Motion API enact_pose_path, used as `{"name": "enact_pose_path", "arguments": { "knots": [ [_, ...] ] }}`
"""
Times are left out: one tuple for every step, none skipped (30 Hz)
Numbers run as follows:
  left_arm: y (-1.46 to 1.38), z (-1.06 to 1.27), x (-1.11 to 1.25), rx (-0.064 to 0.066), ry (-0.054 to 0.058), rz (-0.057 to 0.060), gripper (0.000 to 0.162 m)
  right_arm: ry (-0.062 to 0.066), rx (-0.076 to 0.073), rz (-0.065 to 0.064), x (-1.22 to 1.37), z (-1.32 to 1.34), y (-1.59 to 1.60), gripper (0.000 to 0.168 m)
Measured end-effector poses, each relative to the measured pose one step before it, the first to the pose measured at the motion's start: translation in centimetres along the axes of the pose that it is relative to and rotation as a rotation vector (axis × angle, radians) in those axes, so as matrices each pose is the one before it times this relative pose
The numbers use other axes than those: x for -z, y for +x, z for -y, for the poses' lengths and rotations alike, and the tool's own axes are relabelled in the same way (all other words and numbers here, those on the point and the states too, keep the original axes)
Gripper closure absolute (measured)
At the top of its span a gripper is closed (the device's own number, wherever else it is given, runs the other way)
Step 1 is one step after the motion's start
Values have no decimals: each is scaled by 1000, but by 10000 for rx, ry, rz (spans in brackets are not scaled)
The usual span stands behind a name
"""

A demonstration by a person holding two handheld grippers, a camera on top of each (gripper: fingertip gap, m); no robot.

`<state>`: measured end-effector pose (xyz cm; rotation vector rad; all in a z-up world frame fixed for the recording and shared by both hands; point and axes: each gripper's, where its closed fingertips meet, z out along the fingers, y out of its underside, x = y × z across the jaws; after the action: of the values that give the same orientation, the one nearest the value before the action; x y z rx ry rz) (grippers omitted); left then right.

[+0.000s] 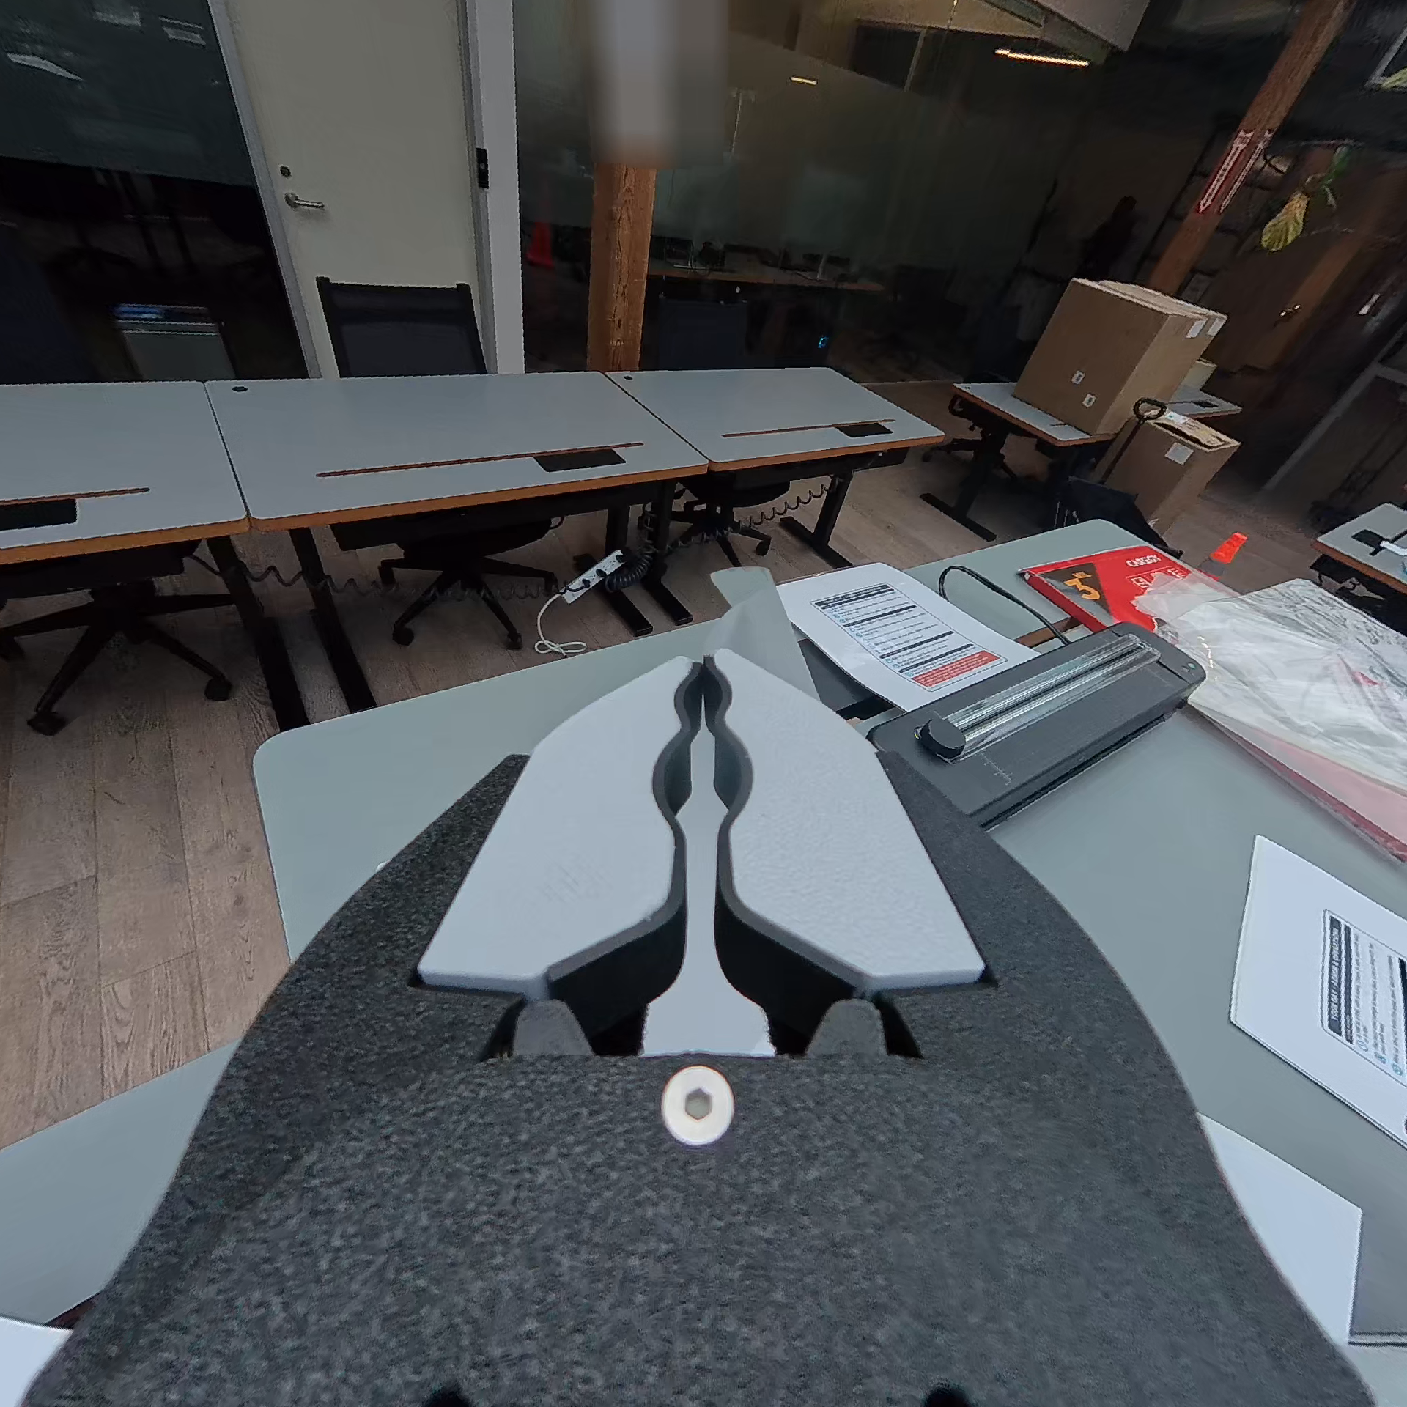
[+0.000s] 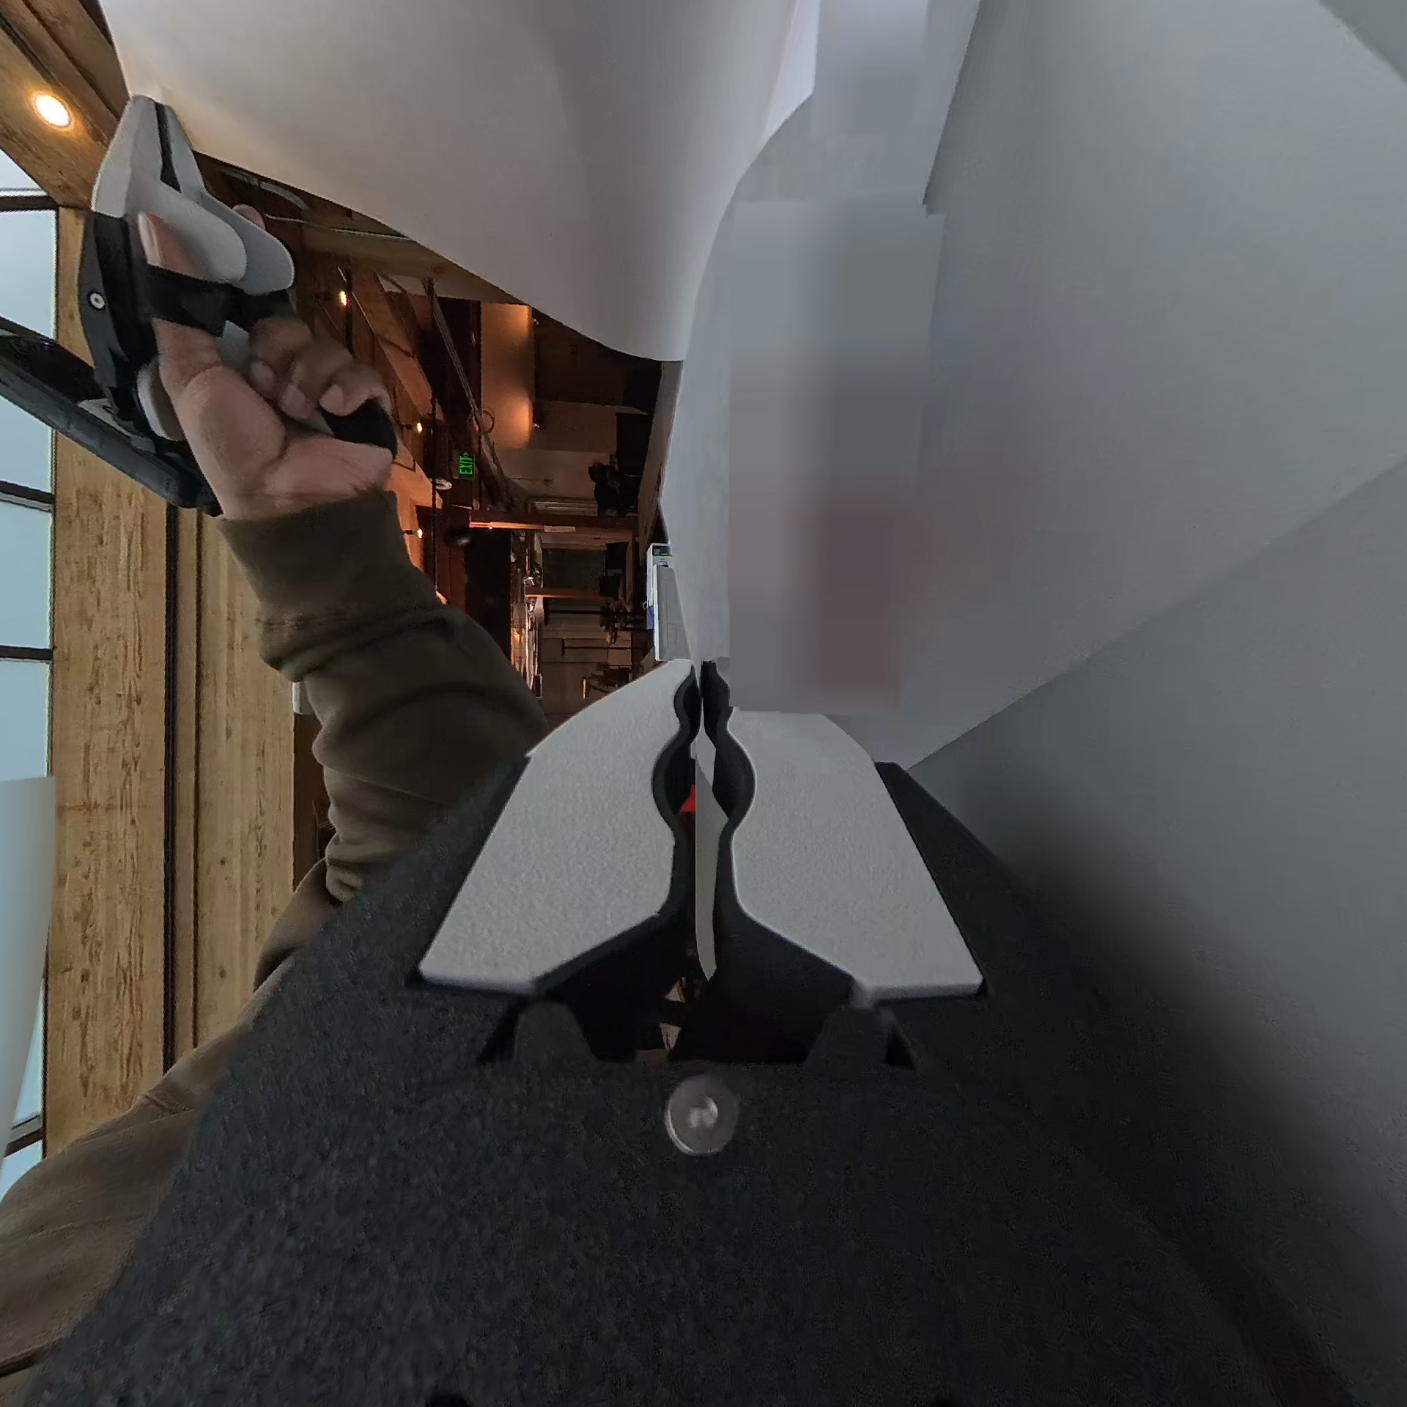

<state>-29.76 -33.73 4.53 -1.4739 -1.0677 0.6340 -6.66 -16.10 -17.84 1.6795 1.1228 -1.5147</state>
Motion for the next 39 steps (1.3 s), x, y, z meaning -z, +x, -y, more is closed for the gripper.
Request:
{"name": "enact_pose_path", "arguments": {
  "knots": [
    [-10,-22,-11,8,-7,-4,162,-46,57,44,-51,90,-148,168],
    [-25,-21,-12,4,-15,3,162,-102,51,60,-10,-26,-176,168],
    [-24,-15,4,3,2,4,162,-59,46,73,42,-50,-232,168],
    [-23,-4,5,1,3,3,162,-68,105,38,-13,-86,-227,168],
    [-34,-25,2,0,-8,6,162,-59,99,64,46,-54,-192,168],
    [-53,-18,-4,3,-5,12,162,-100,42,124,13,-105,-278,168],
    [-67,-7,0,13,3,15,162,-81,-13,124,13,-74,-294,168],
    [-42,-19,7,24,-6,2,162,-65,-12,99,102,-40,-247,168],
    [-18,5,-7,12,-1,0,162,-53,30,69,98,-39,-240,168],
    [-27,12,13,-12,3,12,162,-17,27,37,79,-38,-125,168],
    [10,14,16,-15,0,0,162,10,-3,29,137,103,-84,168],
    [17,26,14,-3,10,-5,162,-23,22,7,161,102,-11,168],
    [1,14,12,7,5,1,162,65,26,-82,119,213,128,168],
    [14,-6,-4,10,3,-7,162,92,7,-77,50,355,262,168],
    [15,-10,-12,6,1,4,162,75,-36,-67,-60,216,311,168],
    [28,-6,-5,-4,-1,0,162,114,-44,-52,-50,266,250,168],
    [20,-6,-5,-5,-1,5,162,105,-93,-15,-21,245,178,168],
    [23,14,18,-9,3,4,162,99,-62,8,-16,176,141,168],
    [-13,25,28,-10,0,9,162,96,-24,-3,-21,208,125,168],
    [-23,39,25,-9,11,10,162,65,-47,7,69,131,7,168],
    [-56,28,27,-2,-3,19,162,109,-60,14,10,134,121,168],
    [-74,22,20,2,7,25,162,122,-17,-22,138,47,131,168],
    [-56,28,29,10,4,10,162,100,-15,-2,217,128,74,168],
    [-55,6,29,0,-5,10,162,78,-30,47,135,139,-27,168],
    [-45,10,26,-22,-6,15,162,7,-33,50,137,66,-16,168],
    [-34,-27,5,-18,-16,5,162,24,-3,7,-32,34,-2,168],
    [-44,-45,-4,6,-20,3,162,49,16,-22,102,180,5,168],
    [-33,-26,-20,14,-14,4,162,7,15,-4,-71,49,64,168],
    [-15,-29,-1,6,-10,2,162,34,12,11,-118,33,34,168],
    [-17,-8,4,-8,-6,9,162,11,-2,7,-75,101,13,168],
    [2,8,19,-14,6,9,162,23,-22,26,-56,-41,-51,168],
    [0,7,6,-7,1,7,162,-27,-20,48,-101,-98,-45,168],
    [8,-6,3,5,-4,-3,162,-69,-28,48,-132,-156,-15,168],
    [13,-22,-3,10,-2,-7,162,-75,-13,26,-134,-164,-6,168],
    [2,-51,-19,1,-11,4,162,-86,16,-9,-275,-225,-7,168],
    [20,-37,-16,-4,-5,-1,162,-85,2,16,-190,-163,4,168],
    [19,-13,-3,-5,1,-2,162,-75,-19,32,-241,-219,-23,168],
    [-1,-17,1,0,4,1,162,-95,-26,50,-234,-278,-105,168],
    [-4,-26,-8,8,-8,1,162,-110,-15,48,-169,-261,-134,168]
  ]
}}
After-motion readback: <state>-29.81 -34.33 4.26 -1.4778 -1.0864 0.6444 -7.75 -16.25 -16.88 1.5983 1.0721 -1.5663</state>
